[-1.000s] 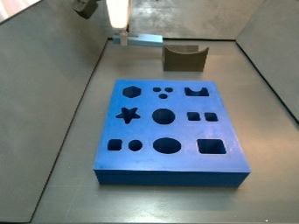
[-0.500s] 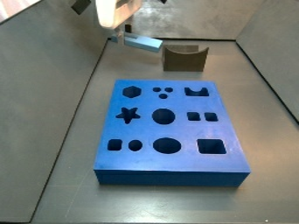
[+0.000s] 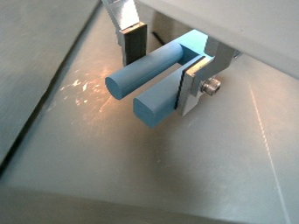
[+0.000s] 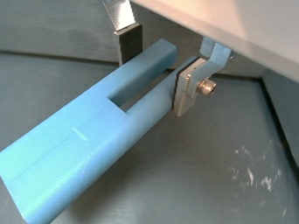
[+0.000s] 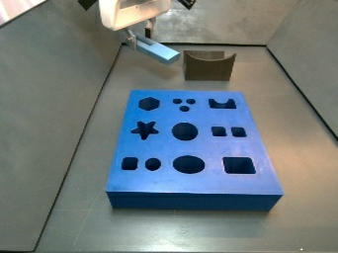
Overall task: Pick up the square-circle object. Move up. Rotate the square-circle object. Place the square-circle object on the fixture. Regrasp the square-circle object. Move to above the board. Insert the square-circle object.
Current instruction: Rotate the square-circle object.
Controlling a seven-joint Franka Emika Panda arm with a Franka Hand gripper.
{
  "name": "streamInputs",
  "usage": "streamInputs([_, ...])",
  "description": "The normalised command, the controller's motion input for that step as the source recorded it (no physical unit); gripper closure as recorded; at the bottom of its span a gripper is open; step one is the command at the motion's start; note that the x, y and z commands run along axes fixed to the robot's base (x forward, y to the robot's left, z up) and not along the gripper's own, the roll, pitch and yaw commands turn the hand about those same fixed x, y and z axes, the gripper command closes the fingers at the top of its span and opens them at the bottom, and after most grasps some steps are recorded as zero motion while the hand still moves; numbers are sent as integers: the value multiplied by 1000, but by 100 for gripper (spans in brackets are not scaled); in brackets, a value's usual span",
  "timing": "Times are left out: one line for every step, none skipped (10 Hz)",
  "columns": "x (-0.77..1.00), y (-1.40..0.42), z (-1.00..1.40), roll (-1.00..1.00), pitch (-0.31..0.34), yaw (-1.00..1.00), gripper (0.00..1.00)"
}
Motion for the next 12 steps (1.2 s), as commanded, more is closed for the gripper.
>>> streamInputs([10,19,-21,-2,8,-1000,100])
streamInputs([10,19,-21,-2,9,-1000,100])
streamInputs([10,19,-21,-2,10,-1000,100])
streamInputs([10,19,-21,-3,11,-1000,100])
streamInputs([10,19,-21,-3,12,-1000,100])
streamInputs([10,19,-21,-3,14,-1000,100])
streamInputs([10,19,-21,-4,16,-1000,100])
streamInputs([10,19,-21,-5,19,-1000,100])
streamInputs([10,19,-21,-6,23,-1000,100])
streamInputs([10,19,-21,-7,28,-1000,100])
streamInputs([10,20,-21,-7,29,-777,100])
streamInputs([10,19,-20,-7,29,-477,100])
